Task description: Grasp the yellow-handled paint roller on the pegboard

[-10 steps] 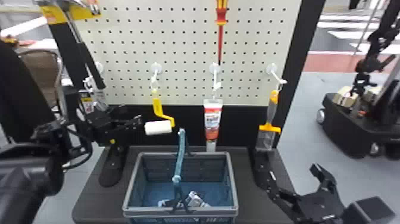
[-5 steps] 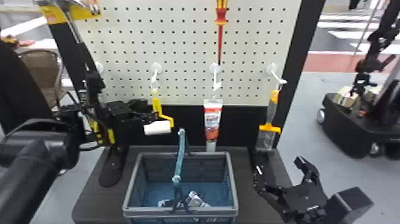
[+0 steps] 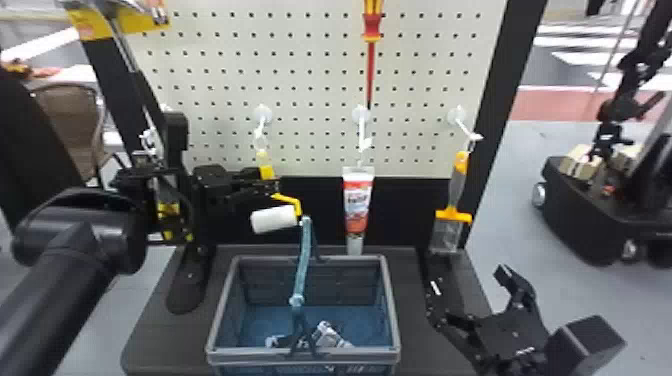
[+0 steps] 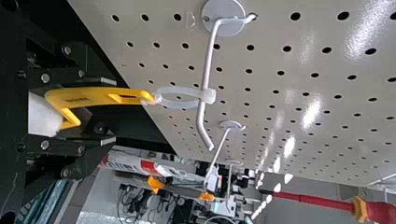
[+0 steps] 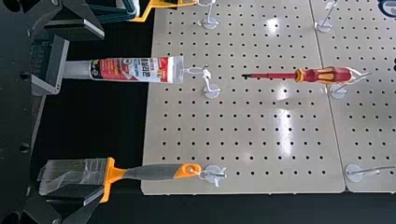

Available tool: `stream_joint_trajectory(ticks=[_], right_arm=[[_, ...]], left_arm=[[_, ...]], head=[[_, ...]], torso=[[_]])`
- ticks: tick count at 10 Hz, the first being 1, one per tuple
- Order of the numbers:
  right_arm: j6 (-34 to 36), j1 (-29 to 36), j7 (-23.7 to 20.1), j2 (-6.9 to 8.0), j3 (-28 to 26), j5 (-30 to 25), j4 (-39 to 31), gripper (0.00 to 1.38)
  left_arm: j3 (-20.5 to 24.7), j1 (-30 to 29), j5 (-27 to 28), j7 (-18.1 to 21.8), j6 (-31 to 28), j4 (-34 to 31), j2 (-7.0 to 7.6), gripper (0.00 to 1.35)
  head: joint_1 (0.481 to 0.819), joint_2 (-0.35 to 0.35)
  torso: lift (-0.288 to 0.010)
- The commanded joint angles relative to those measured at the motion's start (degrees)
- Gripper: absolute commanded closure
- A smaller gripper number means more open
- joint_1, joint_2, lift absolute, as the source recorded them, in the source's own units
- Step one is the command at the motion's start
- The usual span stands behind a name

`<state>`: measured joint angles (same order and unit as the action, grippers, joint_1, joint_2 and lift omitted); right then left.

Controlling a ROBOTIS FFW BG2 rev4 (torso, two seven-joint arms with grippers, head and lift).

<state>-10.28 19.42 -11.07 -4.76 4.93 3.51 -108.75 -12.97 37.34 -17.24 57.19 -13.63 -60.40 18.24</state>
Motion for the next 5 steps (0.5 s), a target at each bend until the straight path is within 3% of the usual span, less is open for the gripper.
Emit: stream_joint_trajectory(ticks=[1, 5], right_arm=[[0.0, 0.1, 0.0, -0.08, 0.0, 0.1, 0.0, 0.14], [0.0, 0.4, 0.0, -0.08, -0.1, 0.2, 0.0, 0.14]], left_arm=[[-0.3, -0.2, 0.6, -0.7, -0.8, 0.0, -0.31, 1.22], [0.2, -0.7, -0.2, -1.3, 0.7, 0.0, -0.31, 1.21]], head=[[0.549, 0.0], [0.549, 0.0]], torso=[[-0.1], [-0.1]])
